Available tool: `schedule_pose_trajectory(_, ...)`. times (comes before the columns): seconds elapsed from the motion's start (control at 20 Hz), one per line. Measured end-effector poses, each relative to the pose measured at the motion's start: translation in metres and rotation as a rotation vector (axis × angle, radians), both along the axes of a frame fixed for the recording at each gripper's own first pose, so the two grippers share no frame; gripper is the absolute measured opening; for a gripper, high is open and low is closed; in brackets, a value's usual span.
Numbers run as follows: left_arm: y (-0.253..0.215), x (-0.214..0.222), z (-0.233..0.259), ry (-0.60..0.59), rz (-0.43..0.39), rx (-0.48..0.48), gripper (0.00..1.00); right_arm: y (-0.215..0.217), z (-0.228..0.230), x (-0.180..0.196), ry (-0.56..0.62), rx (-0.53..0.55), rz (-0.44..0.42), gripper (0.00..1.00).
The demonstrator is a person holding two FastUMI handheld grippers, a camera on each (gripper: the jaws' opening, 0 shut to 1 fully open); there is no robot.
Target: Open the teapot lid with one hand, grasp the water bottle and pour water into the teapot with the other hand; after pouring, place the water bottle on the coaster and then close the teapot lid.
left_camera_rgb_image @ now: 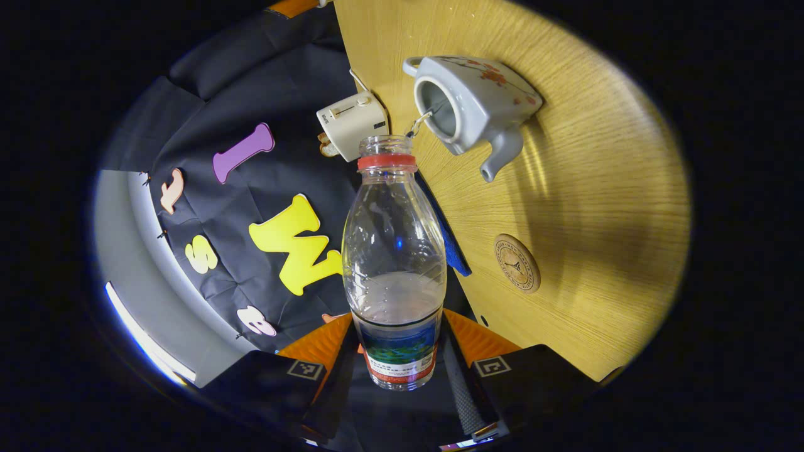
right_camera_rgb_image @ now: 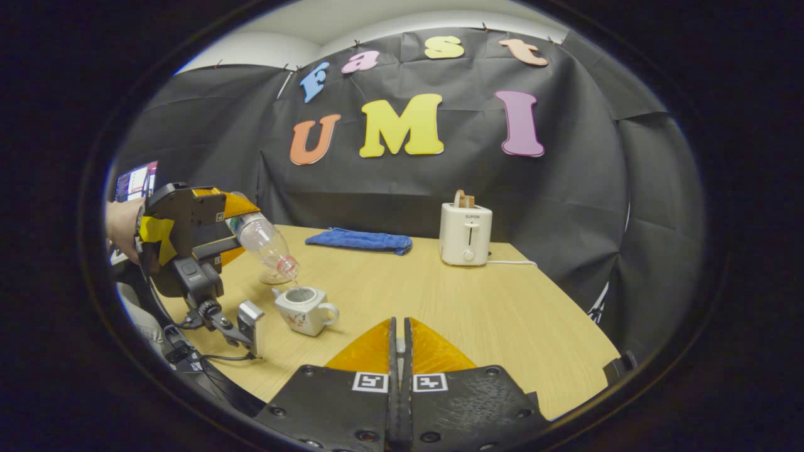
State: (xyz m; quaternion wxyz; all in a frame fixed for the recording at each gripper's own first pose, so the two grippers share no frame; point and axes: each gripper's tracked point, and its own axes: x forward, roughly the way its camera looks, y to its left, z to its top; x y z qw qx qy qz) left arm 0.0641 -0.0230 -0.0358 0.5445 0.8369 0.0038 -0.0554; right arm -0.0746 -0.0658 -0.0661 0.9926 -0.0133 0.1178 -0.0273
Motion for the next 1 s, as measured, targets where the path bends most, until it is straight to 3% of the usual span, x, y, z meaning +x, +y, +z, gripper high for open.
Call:
schedule_pose_trajectory(0.5, -0.005, 0.002, 0.009, -0.019, -0.002, 0.107, 0.72, -0.004, -0.002, -0.003, -0.003, 0.013, -0.002, 0.00)
schedule_pose_trajectory(1.0, -0.009, 0.003, 0.012, -0.035, -0.009, 0.129, 0.71, -0.004, -0.002, -0.005, -0.007, 0.018, 0.000, 0.00)
